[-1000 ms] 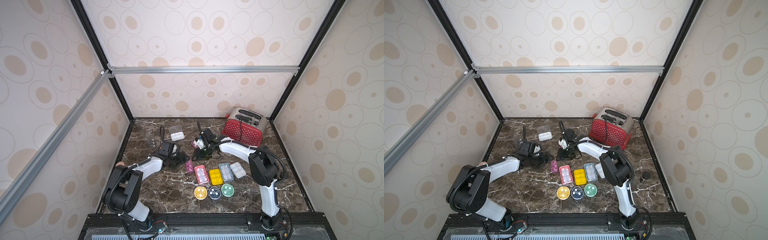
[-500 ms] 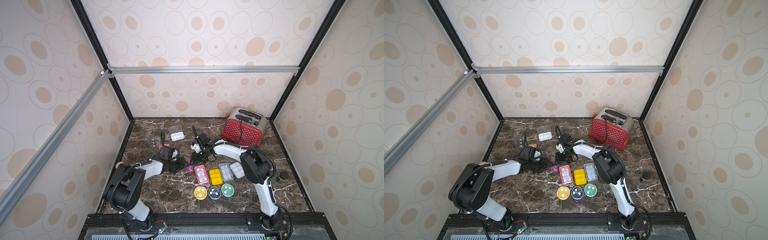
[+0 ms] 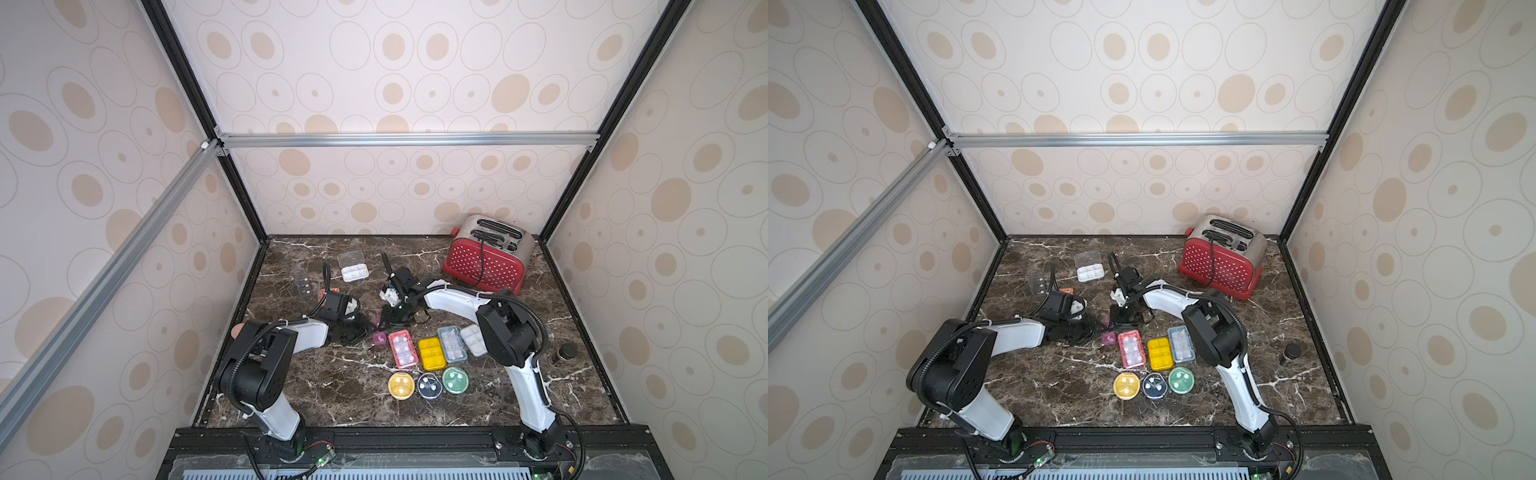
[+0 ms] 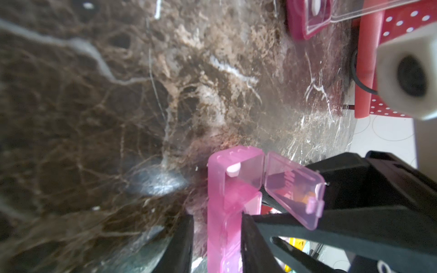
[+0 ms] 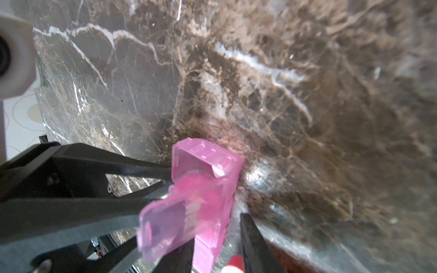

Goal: Close pillboxes
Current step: Close the lid on the pillbox.

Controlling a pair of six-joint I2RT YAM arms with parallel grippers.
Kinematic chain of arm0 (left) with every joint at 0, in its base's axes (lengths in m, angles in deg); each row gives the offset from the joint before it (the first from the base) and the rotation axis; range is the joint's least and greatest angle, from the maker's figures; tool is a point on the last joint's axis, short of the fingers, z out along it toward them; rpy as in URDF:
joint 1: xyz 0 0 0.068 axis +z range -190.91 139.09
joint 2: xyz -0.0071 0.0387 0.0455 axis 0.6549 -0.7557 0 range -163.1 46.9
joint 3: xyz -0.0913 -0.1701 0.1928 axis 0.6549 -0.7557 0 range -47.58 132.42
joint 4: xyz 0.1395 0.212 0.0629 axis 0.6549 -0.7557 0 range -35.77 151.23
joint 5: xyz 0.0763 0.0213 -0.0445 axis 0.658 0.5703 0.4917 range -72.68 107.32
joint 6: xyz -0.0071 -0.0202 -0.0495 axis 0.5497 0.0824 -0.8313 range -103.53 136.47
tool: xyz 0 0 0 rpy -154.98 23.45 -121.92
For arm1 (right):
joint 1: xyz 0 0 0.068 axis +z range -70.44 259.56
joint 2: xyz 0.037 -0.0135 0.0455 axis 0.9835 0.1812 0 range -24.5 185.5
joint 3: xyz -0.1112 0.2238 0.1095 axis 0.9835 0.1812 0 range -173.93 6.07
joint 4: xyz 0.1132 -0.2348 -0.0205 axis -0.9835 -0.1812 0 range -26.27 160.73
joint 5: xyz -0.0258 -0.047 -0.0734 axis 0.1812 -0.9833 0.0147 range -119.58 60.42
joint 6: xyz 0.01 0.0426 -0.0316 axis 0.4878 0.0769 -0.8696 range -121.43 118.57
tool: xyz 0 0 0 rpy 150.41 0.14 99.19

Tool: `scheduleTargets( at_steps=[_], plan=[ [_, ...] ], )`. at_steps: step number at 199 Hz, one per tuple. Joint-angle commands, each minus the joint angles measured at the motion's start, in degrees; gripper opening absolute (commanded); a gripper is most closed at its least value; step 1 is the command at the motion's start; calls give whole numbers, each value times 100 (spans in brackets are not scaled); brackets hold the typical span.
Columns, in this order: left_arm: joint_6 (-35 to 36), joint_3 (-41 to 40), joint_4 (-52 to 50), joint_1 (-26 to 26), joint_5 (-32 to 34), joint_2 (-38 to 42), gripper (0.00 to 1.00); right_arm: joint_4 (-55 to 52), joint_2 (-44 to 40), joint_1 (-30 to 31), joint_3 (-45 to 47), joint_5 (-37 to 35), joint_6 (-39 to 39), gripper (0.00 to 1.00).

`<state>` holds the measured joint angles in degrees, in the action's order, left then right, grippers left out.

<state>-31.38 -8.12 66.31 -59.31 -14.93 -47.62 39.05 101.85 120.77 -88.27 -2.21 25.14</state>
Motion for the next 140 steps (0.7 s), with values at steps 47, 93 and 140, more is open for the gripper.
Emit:
scheduleTargets(
  at_steps=[47,93,140],
  plan=[
    [-163,-490,-16,18,188,-388,20,-218,284,106,-106,-140,-2,33],
    [-155,-551,45,12,80,-560,20,-167,315,122,-119,-84,41,33],
    [159,-193,-1047,12,293,496,53,-501,-42,58,-346,-254,-161,36]
  ],
)
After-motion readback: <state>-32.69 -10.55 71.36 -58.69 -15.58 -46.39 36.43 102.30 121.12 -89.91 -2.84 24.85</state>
